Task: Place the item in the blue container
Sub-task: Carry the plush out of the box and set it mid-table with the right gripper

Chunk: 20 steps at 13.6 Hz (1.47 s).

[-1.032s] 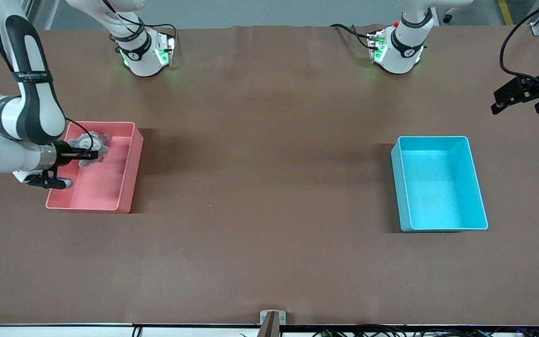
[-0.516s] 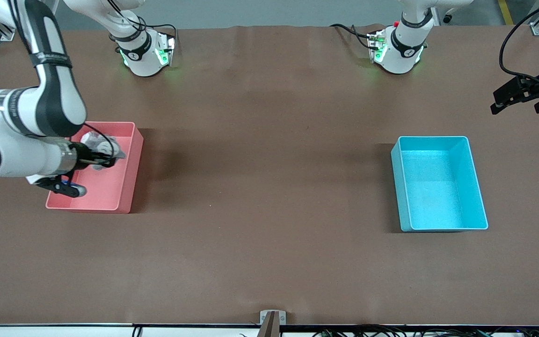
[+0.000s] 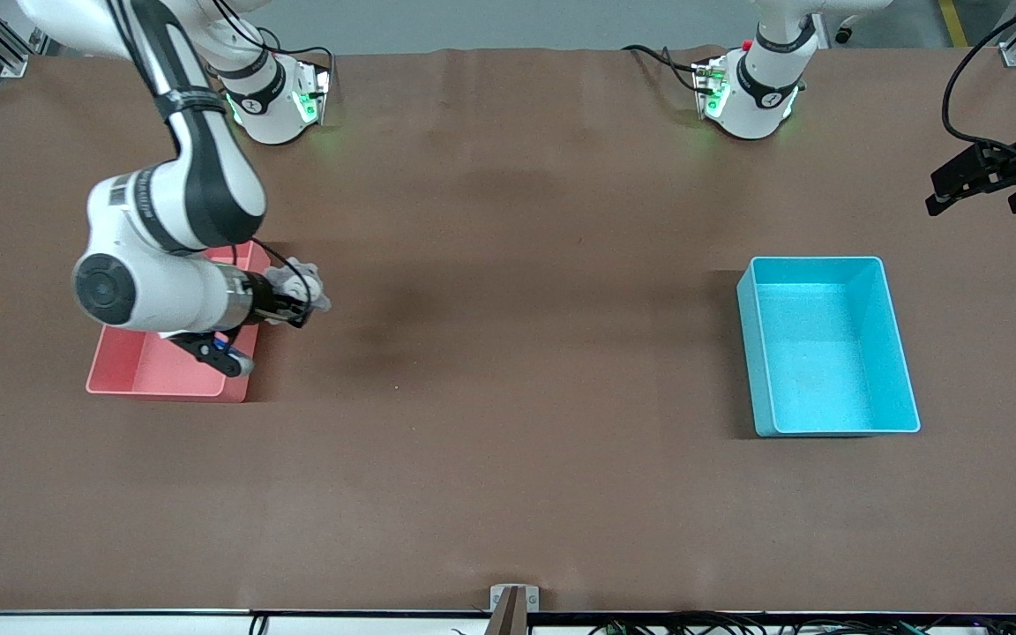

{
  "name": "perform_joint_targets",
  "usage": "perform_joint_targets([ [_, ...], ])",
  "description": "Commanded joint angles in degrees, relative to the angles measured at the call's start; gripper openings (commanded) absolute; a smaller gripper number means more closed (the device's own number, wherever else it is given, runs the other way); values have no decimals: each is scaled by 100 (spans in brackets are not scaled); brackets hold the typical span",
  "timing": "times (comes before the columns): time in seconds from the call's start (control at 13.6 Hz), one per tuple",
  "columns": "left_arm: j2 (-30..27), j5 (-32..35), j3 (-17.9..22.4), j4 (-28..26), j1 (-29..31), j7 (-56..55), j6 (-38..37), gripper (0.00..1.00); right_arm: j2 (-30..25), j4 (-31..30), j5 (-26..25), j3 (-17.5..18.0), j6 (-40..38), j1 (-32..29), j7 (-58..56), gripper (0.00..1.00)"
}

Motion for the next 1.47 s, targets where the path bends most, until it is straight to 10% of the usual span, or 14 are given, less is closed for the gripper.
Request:
perform_joint_targets([
  [0.0,2,-117,0,46,40,28,-70,100,241,129,106,-71,426,556,821,12],
  [1.11,212,-117,-8,-226,-21,10,-70,100,2456,1262,88,-71,3433,2693,4541,17],
  [1.18,213,-117,-8,-244,-21,1,-70,100,2457,1262,80,-71,3434,2720,4541,29],
  [1.33,213,-117,-8,-279,-12,1,-70,100,2466,1254,36,-71,3434,2720,4515,100],
  [1.4,213,-117,-8,-296,-12,1,-70,100,2466,1262,27,-80,3425,2720,4480,100],
])
